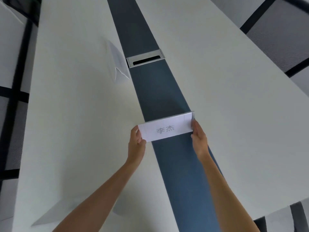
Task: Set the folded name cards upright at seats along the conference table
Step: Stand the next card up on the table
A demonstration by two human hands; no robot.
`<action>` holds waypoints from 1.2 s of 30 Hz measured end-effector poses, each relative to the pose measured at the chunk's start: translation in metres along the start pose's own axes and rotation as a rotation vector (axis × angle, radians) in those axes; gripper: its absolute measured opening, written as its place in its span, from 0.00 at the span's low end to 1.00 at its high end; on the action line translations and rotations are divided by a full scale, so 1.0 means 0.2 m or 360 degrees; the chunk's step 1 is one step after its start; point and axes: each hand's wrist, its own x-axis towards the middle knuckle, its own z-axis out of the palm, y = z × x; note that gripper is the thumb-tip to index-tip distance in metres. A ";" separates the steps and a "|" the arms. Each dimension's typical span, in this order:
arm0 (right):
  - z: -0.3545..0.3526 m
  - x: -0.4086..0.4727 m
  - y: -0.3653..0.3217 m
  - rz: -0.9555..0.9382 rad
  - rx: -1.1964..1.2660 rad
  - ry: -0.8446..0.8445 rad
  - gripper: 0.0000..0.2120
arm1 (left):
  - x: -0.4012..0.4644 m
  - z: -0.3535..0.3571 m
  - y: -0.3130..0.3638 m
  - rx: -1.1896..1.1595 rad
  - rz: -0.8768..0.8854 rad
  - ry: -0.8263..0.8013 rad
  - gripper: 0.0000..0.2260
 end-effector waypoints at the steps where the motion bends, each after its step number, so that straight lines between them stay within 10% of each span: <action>1: 0.03 0.08 -0.05 -0.0035 -0.0075 -0.0020 0.33 | 0.06 0.00 0.03 -0.0028 0.0003 -0.0037 0.22; 24: 0.35 0.93 -0.38 -0.0098 -0.0278 -0.0175 0.31 | 0.85 0.01 0.22 -0.0157 -0.0165 -0.0027 0.25; 31: 0.35 0.54 -0.41 -0.0047 -0.0174 -0.0131 0.25 | 0.76 -0.17 0.16 0.0204 -0.0288 -0.0195 0.17; 36: 0.38 -0.09 -0.16 0.0060 -0.0327 -0.0614 0.17 | 0.44 -0.51 0.10 0.0418 -0.0291 -0.0461 0.11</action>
